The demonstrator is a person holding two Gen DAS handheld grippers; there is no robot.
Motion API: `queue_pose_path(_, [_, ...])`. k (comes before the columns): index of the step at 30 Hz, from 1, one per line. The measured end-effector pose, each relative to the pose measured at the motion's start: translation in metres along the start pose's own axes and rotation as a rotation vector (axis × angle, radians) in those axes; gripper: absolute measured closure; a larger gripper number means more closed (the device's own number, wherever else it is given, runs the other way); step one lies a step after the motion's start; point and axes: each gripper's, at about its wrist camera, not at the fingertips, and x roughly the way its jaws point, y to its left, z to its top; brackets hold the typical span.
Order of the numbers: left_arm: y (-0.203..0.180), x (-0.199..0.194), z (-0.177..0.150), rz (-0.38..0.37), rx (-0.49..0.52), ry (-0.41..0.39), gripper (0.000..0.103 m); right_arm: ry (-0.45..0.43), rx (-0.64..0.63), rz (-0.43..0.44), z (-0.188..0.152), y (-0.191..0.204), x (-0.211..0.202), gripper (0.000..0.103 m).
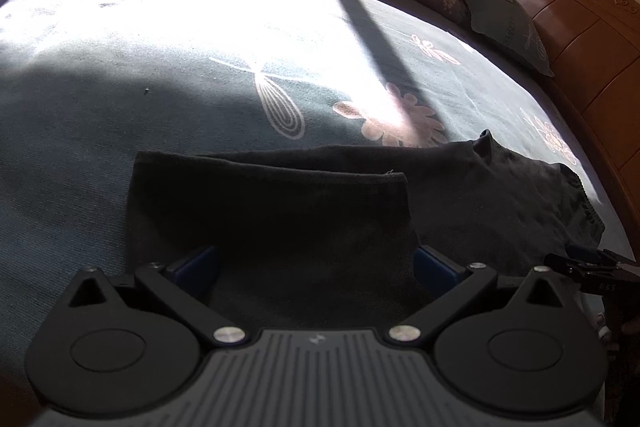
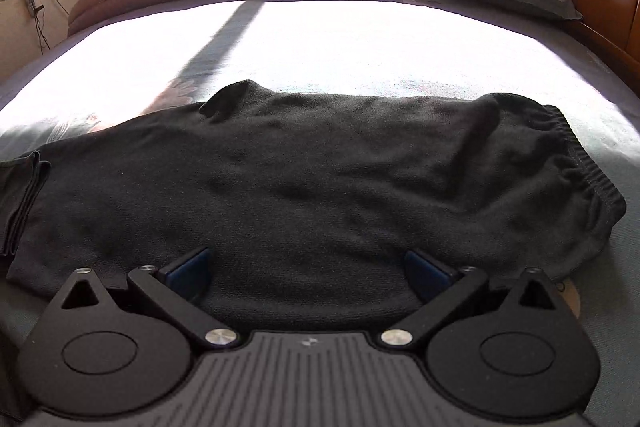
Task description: Fold clothes
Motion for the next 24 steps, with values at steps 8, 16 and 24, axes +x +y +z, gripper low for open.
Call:
queue_pose_path(8, [-0.063,-0.017,0.014,-0.104,0.197,-0.031,0.001,-0.068,0.328,0.167,0.015,-0.087,-0.018,0.000])
queue_pose_path(16, [-0.066,0.027,0.006,-0.173,0.102,0.073,0.001,-0.087,0.520,0.274,-0.003,-0.128,-0.017,0.000])
queue_pose_path(24, [-0.052,0.036,0.005,-0.201,0.009,0.086,0.001,-0.186,0.691,0.260,-0.020,-0.181,-0.050,0.000])
